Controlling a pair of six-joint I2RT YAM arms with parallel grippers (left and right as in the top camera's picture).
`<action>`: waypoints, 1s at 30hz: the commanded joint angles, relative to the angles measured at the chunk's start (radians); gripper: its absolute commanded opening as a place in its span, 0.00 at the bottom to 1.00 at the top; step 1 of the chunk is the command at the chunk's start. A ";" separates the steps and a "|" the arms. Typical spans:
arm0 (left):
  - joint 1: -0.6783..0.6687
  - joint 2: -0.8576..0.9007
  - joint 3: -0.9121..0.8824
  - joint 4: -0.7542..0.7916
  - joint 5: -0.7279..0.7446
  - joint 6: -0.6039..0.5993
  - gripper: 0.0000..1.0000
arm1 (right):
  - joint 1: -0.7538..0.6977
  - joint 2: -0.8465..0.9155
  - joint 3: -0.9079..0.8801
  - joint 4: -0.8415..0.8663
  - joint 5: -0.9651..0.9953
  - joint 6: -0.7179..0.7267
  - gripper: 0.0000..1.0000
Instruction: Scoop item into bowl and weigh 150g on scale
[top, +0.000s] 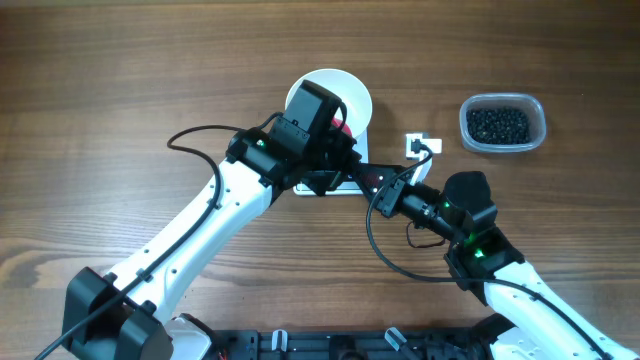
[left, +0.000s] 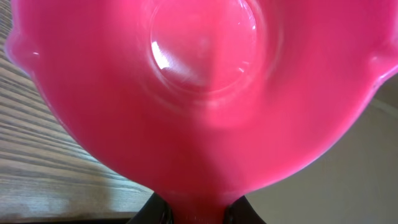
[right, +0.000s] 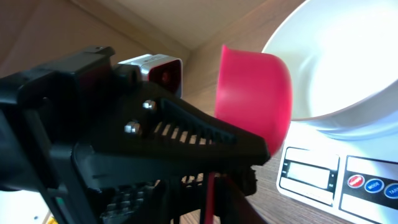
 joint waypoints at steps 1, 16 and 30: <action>-0.010 -0.007 0.009 0.003 0.021 -0.013 0.04 | 0.002 0.011 0.020 0.005 0.002 0.003 0.16; -0.010 -0.319 0.021 -0.025 -0.062 0.373 1.00 | 0.000 -0.086 0.101 -0.190 0.003 0.002 0.05; -0.010 -0.504 0.020 -0.383 -0.431 0.617 1.00 | 0.000 -0.336 0.654 -1.368 0.608 -0.180 0.04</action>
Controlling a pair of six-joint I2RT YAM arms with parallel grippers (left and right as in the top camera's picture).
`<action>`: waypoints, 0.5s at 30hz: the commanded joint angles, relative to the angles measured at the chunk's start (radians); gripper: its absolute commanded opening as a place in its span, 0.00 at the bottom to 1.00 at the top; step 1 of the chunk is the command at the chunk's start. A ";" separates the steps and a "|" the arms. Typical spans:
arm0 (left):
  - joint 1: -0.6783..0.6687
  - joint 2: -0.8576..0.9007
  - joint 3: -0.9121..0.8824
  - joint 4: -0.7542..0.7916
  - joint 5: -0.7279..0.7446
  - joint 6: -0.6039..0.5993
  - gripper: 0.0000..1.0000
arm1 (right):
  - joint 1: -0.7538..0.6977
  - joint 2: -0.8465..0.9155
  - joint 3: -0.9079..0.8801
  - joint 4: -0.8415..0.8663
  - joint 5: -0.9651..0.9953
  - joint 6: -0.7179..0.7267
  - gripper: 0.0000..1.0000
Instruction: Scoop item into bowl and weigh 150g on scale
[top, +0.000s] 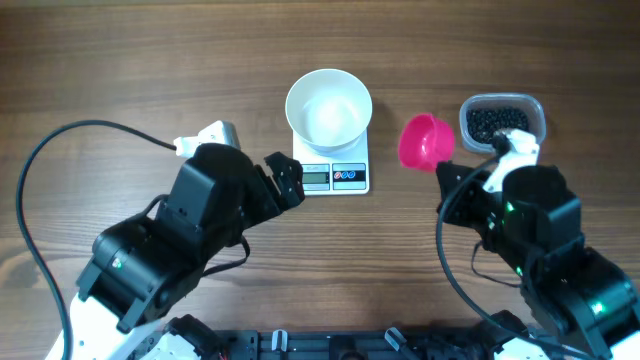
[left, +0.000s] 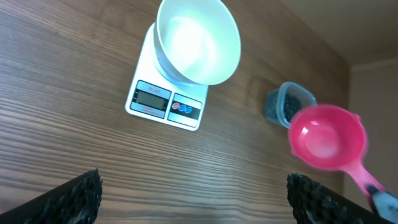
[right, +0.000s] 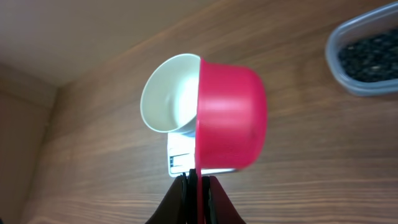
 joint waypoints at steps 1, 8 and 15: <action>-0.003 0.050 0.005 -0.004 -0.040 0.038 1.00 | 0.000 -0.050 0.018 -0.059 0.058 -0.018 0.04; -0.004 0.145 0.005 0.005 -0.036 0.116 0.90 | 0.000 -0.072 0.017 -0.158 0.101 -0.119 0.04; -0.009 0.298 -0.026 0.051 -0.069 0.280 0.04 | 0.000 -0.072 0.017 -0.156 0.204 -0.133 0.04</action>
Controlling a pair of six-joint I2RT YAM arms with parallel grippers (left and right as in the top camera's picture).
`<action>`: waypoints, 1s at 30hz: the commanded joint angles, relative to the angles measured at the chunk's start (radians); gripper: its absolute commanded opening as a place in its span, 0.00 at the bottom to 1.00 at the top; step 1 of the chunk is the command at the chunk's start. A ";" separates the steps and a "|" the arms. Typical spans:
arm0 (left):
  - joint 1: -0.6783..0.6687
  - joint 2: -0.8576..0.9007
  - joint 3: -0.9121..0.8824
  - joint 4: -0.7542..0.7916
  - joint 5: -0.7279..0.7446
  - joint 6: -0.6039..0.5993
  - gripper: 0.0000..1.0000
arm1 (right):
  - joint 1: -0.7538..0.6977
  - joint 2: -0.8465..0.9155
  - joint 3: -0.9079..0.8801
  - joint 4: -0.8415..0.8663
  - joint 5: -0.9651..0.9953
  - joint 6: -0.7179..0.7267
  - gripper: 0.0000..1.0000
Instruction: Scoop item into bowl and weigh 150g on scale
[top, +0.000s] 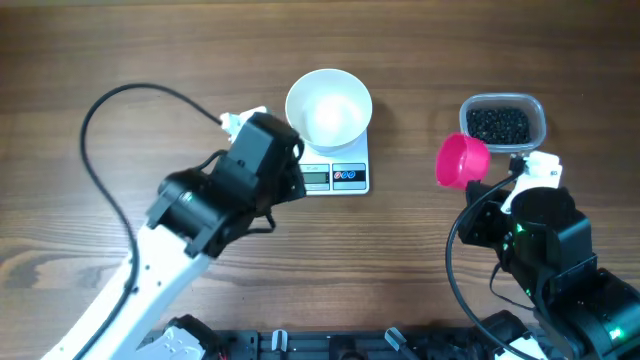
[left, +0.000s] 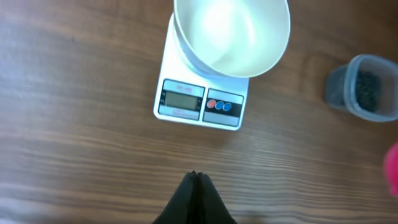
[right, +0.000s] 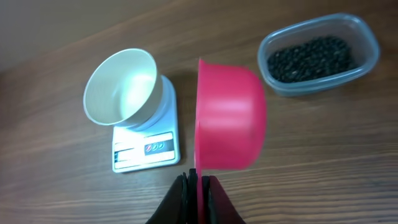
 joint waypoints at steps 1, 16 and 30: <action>-0.021 0.116 -0.039 0.061 -0.034 0.152 0.04 | 0.000 -0.007 0.015 0.008 0.055 -0.043 0.04; -0.090 0.556 -0.046 0.365 0.015 0.450 0.04 | 0.000 0.064 0.016 0.087 0.062 -0.098 0.04; -0.087 0.681 -0.046 0.470 -0.005 0.472 0.04 | 0.000 0.064 0.016 0.102 0.070 -0.099 0.04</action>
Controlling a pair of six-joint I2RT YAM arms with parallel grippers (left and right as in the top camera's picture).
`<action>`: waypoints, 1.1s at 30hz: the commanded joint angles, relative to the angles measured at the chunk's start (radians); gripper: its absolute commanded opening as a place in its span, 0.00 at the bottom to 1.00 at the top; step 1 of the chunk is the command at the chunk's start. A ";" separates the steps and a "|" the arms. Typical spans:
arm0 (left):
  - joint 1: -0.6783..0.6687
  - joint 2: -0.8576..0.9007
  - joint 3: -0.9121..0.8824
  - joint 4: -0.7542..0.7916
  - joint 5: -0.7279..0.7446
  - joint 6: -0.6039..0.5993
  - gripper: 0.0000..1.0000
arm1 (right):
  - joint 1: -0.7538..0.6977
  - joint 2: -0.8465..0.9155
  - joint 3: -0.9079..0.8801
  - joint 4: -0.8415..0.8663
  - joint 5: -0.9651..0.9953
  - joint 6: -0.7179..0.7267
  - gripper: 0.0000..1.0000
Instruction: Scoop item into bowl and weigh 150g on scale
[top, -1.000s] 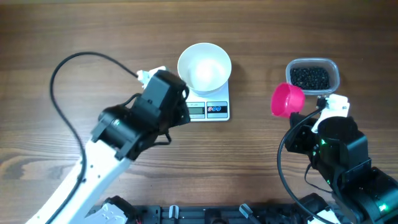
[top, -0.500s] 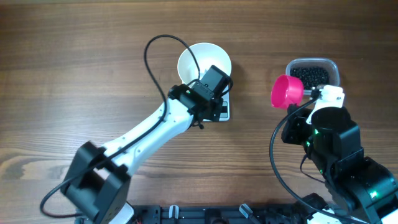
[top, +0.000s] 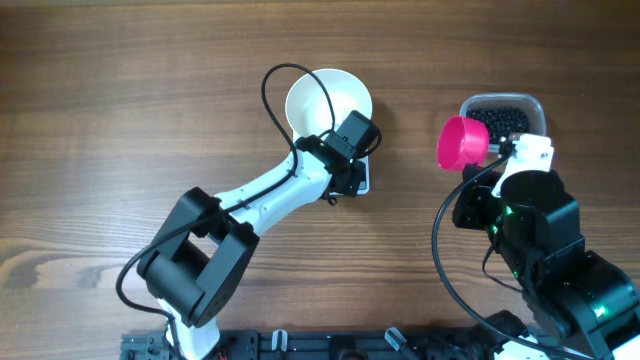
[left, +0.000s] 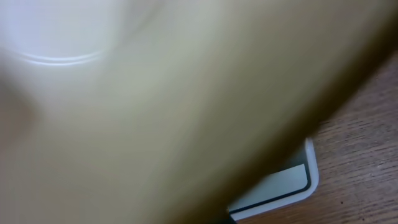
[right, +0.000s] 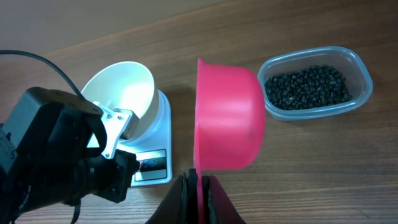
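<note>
My right gripper (right: 200, 180) is shut on the handle of the pink scoop (right: 229, 118), cup held on its side and empty. In the overhead view the scoop (top: 462, 143) hangs just left of the clear tub of black beans (top: 503, 115). The white bowl (right: 124, 90) stands on the white scale (right: 155, 165). My left gripper (left: 227, 219) is down on the scale's front, close against the bowl (left: 155, 93). Only one dark closed tip of it shows, and its wrist hides the scale's display from above.
The bean tub (right: 314, 87) sits on the bare wooden table (top: 120, 90) at the far right. The left arm (top: 260, 195) reaches diagonally from the front left to the scale. A black cable (top: 285, 85) loops over the bowl's left rim.
My left gripper was shut above the table in front of the scale; now it is down at the scale's front beside the bowl. The scoop sits slightly nearer the bean tub.
First both arms met at the scale, with the pink scoop between them. Then my right gripper held the scoop near the tub while the left hung back, open. Then the left was shut above the scale's front, and now it is on the scale.
</note>
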 joint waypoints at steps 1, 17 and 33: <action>0.000 0.013 -0.007 0.015 -0.014 0.020 0.04 | 0.000 0.001 0.016 0.008 0.025 -0.014 0.04; 0.000 0.066 -0.007 0.021 -0.063 0.020 0.04 | 0.000 0.001 0.016 0.007 0.024 -0.013 0.04; -0.001 -0.360 0.002 -0.074 -0.025 0.017 0.04 | 0.000 0.001 0.016 0.006 0.021 -0.013 0.04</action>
